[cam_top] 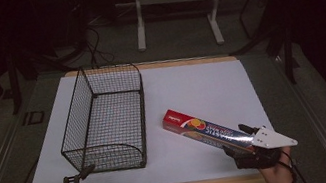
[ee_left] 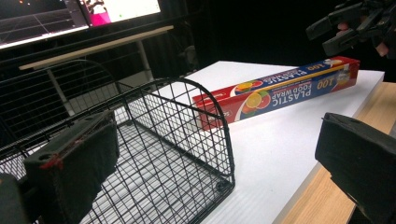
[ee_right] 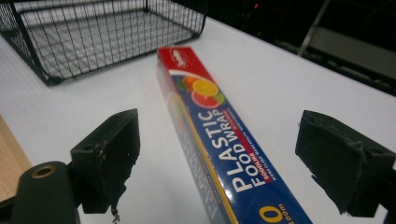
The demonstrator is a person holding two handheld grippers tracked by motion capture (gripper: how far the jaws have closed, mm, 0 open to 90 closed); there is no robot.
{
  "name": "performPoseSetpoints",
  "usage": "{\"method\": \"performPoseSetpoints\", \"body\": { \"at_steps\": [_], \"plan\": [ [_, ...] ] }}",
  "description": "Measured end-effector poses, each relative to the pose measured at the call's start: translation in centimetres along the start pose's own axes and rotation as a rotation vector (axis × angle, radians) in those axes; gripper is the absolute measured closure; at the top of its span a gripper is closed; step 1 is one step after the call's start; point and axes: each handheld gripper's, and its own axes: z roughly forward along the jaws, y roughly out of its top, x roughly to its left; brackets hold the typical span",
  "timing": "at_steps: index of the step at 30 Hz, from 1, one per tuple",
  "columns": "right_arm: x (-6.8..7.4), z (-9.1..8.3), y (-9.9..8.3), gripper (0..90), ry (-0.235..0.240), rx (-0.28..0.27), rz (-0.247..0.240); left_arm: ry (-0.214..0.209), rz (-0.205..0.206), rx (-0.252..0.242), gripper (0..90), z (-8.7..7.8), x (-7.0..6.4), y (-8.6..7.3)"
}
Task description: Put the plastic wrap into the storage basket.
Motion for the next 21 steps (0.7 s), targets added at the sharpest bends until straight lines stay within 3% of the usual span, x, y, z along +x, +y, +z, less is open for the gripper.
{"method": "performPoseSetpoints", "body": {
  "at_steps": [6, 12, 14, 17, 19, 21],
  "plan": [
    [-1.0, 0.8, 0.8, 11.8, -0.008, 0.03, 0.003, 0.001, -0.005, 0.001, 0.2, 0.0, 0.0, 0.0],
    [-2.3, 2.0, 0.9, 11.2, 0.065, 0.074, 0.049, -0.001, -0.006, 0.001, 0.2, 0.0, 0.0, 0.0],
    [-2.4, 2.2, 0.9, 11.3, 0.064, 0.086, 0.045, -0.002, -0.005, 0.002, 0.2, 0.0, 0.0, 0.0],
    [-2.9, 2.9, 1.1, 11.1, 0.11, 0.126, 0.051, -0.006, -0.002, 0.002, 0.2, 0.1, 0.0, 0.0],
    [-3.0, 3.4, 1.2, 10.8, 0.102, 0.161, 0.032, -0.007, 0.0, 0.004, 0.2, 0.1, -0.1, 0.0],
    [-3.1, 3.9, 1.4, 10.6, 0.144, 0.189, 0.022, -0.008, -0.001, 0.003, 0.2, 0.1, -0.1, 0.0]
  ]
}}
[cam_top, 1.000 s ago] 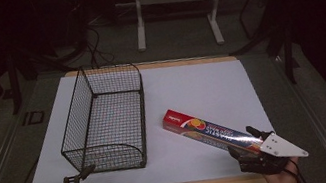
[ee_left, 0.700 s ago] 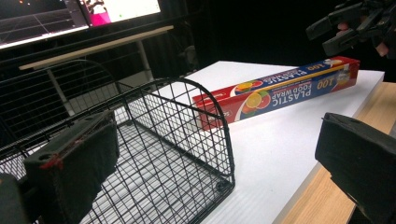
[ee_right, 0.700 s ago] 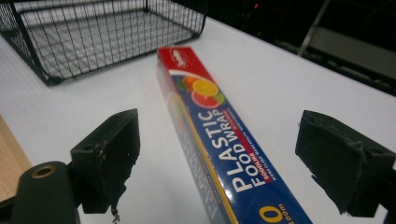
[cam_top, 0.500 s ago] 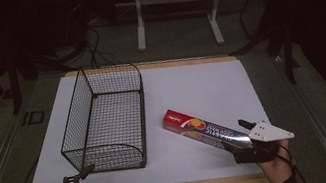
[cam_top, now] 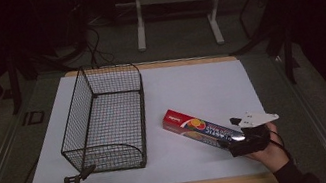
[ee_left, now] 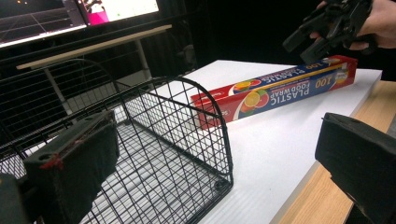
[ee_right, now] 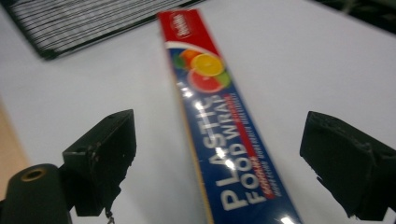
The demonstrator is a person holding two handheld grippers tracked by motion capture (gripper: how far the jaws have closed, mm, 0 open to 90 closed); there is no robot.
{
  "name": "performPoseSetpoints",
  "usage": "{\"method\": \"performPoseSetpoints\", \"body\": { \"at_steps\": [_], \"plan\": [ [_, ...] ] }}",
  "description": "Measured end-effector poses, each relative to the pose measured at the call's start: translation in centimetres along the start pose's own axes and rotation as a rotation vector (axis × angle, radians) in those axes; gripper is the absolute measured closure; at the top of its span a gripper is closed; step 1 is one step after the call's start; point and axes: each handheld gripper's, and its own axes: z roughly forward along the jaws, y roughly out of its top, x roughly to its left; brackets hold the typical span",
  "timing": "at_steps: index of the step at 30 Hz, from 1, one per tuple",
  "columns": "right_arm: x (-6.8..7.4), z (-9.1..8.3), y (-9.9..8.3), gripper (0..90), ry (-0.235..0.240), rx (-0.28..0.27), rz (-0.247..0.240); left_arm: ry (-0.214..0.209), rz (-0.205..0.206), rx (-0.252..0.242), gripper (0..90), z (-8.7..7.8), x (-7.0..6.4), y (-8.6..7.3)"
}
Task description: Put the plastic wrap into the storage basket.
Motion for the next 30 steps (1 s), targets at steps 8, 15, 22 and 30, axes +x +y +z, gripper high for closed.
{"method": "performPoseSetpoints", "body": {
  "at_steps": [8, 15, 22, 30],
  "plan": [
    [-0.6, 2.1, 0.9, 10.7, 0.025, 0.132, -0.066, -0.007, -0.003, 0.002, 0.2, 0.0, 0.0, 0.0],
    [-1.6, 3.6, 1.5, 12.8, 0.052, 0.262, -0.097, -0.014, -0.005, 0.007, 0.2, 0.1, 0.0, -0.1],
    [-1.8, 4.5, 1.7, 14.9, 0.085, 0.334, -0.096, -0.016, -0.005, 0.006, 0.2, 0.1, 0.0, -0.1],
    [-2.2, 5.7, 2.4, 15.3, 0.104, 0.435, -0.107, -0.015, -0.005, 0.007, 0.2, 0.1, 0.0, -0.1]
  ]
}}
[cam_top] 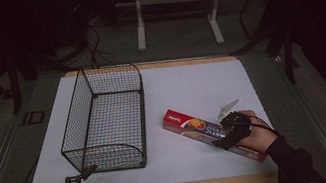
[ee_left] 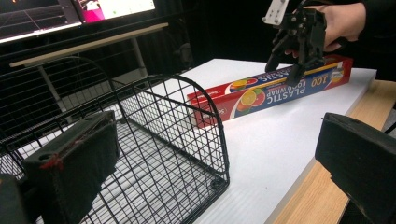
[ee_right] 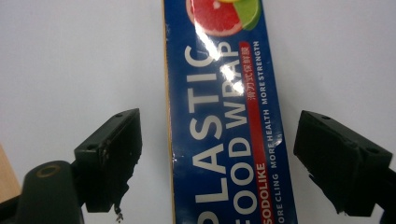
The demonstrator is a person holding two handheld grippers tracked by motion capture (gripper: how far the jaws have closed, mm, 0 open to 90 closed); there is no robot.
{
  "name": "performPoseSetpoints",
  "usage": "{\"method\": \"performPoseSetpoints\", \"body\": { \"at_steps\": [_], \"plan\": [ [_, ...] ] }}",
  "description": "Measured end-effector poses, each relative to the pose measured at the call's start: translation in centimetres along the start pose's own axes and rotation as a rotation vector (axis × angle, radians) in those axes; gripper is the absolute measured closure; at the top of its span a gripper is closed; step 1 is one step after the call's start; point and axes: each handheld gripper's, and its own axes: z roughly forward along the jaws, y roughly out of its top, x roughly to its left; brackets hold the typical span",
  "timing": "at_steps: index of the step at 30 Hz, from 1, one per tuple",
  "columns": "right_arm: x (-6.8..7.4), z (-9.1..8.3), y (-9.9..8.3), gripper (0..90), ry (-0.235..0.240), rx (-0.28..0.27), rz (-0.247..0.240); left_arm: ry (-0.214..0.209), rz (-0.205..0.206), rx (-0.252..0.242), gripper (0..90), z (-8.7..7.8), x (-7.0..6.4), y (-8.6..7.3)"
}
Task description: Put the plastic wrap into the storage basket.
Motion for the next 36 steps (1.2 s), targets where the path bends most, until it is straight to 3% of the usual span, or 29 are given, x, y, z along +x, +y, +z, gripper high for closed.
{"method": "performPoseSetpoints", "body": {
  "at_steps": [4, 11, 15, 18, 22, 25, 32, 36],
  "plan": [
    [-0.2, 0.3, 0.5, 20.0, 0.014, 0.062, -0.004, 0.001, -0.001, 0.001, 0.2, 0.0, 0.0, 0.0],
    [-0.1, 1.0, 1.0, 22.0, 0.005, 0.15, -0.009, -0.001, 0.001, 0.0, 0.2, 0.0, 0.0, 0.0],
    [-0.2, 1.6, 1.2, 28.2, -0.013, 0.231, -0.013, -0.003, -0.002, 0.0, 0.2, 0.0, 0.0, 0.0],
    [-0.3, 1.7, 1.4, 30.9, -0.006, 0.258, -0.005, -0.002, -0.002, 0.0, 0.2, 0.0, 0.0, 0.0],
    [0.1, 2.3, 1.8, 34.2, -0.017, 0.319, -0.036, -0.002, 0.002, 0.004, 0.2, 0.0, 0.0, 0.0],
    [0.3, 2.6, 2.0, 35.1, -0.031, 0.35, -0.044, -0.002, -0.002, 0.001, 0.2, 0.0, 0.0, 0.0],
    [0.1, 2.9, 2.8, 37.9, -0.014, 0.426, -0.018, -0.002, 0.0, 0.005, 0.2, 0.0, 0.0, 0.0],
    [0.2, 2.8, 3.0, 39.4, -0.009, 0.442, -0.025, -0.003, 0.0, 0.006, 0.2, 0.0, 0.0, 0.0]
  ]
}}
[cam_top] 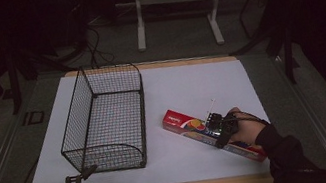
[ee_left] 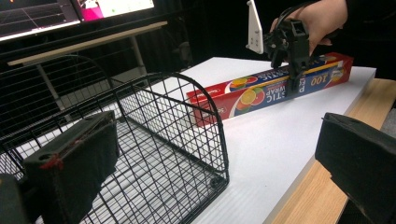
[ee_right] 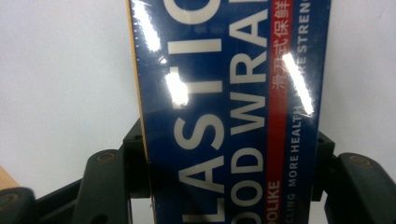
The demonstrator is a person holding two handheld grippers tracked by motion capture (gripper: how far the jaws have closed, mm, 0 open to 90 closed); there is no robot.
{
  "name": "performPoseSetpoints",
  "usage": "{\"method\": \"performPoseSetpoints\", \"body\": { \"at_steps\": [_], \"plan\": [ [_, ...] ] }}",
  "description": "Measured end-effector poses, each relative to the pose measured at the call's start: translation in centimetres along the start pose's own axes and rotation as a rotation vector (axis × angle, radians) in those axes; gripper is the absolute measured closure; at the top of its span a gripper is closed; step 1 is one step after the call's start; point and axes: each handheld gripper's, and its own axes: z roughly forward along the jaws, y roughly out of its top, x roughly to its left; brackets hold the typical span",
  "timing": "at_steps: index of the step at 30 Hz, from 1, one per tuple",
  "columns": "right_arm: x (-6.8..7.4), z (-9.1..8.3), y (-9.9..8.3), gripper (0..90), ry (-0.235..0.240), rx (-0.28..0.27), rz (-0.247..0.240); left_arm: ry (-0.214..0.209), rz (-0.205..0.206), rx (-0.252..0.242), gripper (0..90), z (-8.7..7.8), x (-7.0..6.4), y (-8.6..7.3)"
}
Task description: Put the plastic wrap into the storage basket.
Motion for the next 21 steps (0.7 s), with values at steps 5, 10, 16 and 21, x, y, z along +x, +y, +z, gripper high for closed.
{"method": "performPoseSetpoints", "body": {
  "at_steps": [5, 10, 16, 21],
  "plan": [
    [-0.2, -0.1, -0.4, 40.2, 0.039, -0.042, -0.001, 0.001, -0.004, 0.0, 0.2, 0.0, 0.1, 0.0],
    [-0.4, -0.7, -0.8, 41.0, 0.014, -0.109, 0.027, 0.001, 0.001, 0.003, 0.2, 0.0, 0.0, 0.0],
    [-1.2, -2.5, -1.5, 41.0, 0.023, -0.216, 0.106, 0.003, -0.001, 0.005, 0.2, 0.1, 0.1, 0.0],
    [-1.7, -3.9, -1.8, 41.0, 0.031, -0.302, 0.177, 0.004, 0.001, 0.004, 0.2, 0.0, 0.0, 0.0]
  ]
}}
